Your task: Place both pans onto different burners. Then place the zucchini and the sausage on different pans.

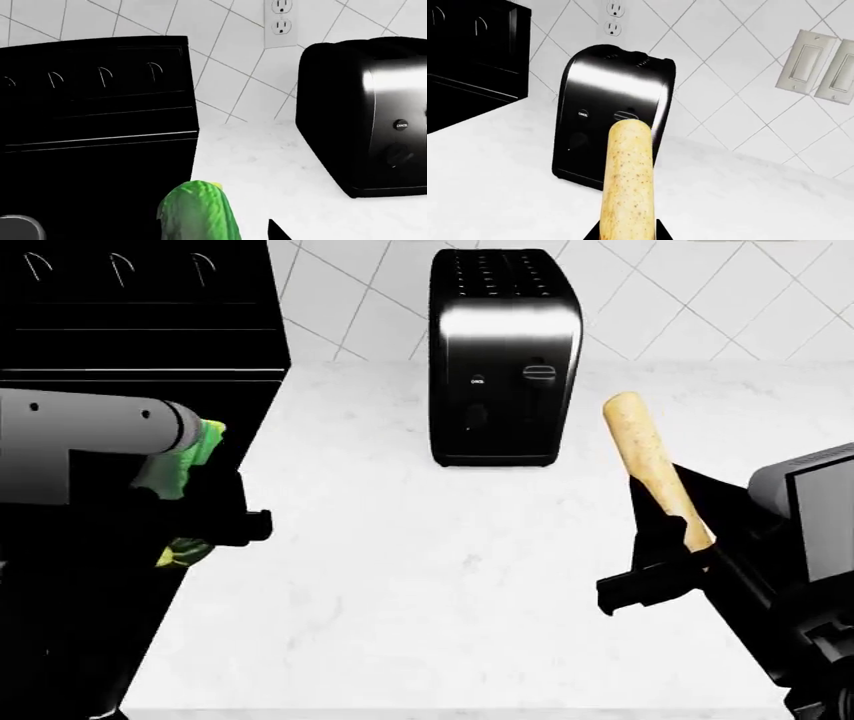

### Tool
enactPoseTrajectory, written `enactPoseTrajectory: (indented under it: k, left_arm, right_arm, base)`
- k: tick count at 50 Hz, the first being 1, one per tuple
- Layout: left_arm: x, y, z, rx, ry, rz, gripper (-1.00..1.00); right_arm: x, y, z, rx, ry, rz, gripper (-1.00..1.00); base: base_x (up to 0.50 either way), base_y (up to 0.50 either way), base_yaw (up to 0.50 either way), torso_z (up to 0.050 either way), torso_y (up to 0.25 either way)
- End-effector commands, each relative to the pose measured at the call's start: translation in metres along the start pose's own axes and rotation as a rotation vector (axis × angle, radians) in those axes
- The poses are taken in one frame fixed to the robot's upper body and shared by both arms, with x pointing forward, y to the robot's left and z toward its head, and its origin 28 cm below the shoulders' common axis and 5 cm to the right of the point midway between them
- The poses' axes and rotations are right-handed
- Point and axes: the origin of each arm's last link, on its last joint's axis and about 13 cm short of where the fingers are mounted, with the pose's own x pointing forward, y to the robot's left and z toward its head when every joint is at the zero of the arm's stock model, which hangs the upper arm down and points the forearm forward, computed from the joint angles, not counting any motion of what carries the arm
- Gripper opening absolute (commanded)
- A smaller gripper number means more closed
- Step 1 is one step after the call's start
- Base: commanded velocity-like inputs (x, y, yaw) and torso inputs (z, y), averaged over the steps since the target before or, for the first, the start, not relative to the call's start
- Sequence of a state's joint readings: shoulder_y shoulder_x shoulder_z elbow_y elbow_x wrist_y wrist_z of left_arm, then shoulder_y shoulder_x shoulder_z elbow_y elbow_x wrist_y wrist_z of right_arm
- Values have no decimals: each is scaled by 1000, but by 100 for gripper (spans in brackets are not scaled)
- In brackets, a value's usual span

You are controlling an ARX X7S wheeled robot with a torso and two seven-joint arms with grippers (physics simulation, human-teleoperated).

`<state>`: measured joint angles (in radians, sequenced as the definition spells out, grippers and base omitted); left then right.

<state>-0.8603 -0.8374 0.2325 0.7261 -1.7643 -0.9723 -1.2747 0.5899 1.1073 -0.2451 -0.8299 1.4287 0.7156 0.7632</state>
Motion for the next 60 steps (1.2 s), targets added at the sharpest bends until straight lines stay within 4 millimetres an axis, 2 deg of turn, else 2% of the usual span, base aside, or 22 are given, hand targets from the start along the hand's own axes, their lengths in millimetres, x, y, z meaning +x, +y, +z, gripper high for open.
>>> enactPoseTrajectory:
  k: [1, 60]
  left_arm:
    - [-8, 11, 10, 5, -42, -81, -100]
    - [-9, 20, 12, -7, -58, -31, -100]
  right_arm:
    - [3, 2, 3, 3, -16, -6, -100]
    - [4, 5, 9, -20, -24, 9, -100]
  base:
    - [1, 500, 0, 0, 0]
    - [0, 500, 0, 0, 1]
